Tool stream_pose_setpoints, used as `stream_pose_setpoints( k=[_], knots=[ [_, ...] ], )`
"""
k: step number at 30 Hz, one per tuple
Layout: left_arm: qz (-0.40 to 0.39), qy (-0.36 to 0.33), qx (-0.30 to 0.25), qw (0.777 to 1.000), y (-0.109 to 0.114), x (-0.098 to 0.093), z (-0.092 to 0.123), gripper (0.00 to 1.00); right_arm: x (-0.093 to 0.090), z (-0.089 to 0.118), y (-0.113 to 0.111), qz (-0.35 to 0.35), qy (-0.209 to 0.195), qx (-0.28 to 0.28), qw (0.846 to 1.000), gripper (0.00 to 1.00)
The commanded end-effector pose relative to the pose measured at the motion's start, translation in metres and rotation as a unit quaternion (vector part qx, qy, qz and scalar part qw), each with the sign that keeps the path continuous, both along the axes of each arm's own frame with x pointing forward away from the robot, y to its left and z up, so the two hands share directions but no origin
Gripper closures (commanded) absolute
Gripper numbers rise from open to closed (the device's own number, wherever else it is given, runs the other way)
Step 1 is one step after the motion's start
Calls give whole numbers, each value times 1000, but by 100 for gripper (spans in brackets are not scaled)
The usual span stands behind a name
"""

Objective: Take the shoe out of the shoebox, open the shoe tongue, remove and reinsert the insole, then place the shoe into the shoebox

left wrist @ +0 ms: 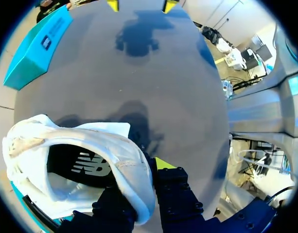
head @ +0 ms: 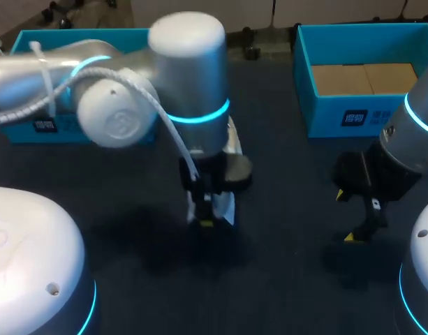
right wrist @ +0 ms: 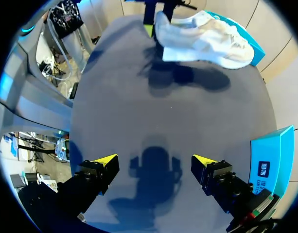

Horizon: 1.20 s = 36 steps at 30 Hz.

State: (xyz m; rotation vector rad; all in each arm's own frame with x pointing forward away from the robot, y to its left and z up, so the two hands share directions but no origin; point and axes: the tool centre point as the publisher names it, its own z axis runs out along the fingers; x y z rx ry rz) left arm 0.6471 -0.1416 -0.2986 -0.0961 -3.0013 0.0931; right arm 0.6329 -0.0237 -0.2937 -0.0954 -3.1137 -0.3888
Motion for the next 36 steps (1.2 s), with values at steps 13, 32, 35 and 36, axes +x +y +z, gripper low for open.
stream_pose_setpoints(
  k=[13, 32, 35, 36],
  knots=[
    [-6, 24, -29, 999, 59, 42, 94, 100, -1, -1, 0, 0, -1, 0, 1000, 0],
    [10, 4, -6, 1000, 97, 83, 174, 100, -1, -1, 0, 0, -1, 0, 1000, 0],
    [10, 4, -6, 1000, 97, 83, 174, 100, -1, -1, 0, 0, -1, 0, 1000, 0],
    [10, 4, -6, 1000, 97, 83, 174, 100, -1, -1, 0, 0, -1, 0, 1000, 0]
  ],
)
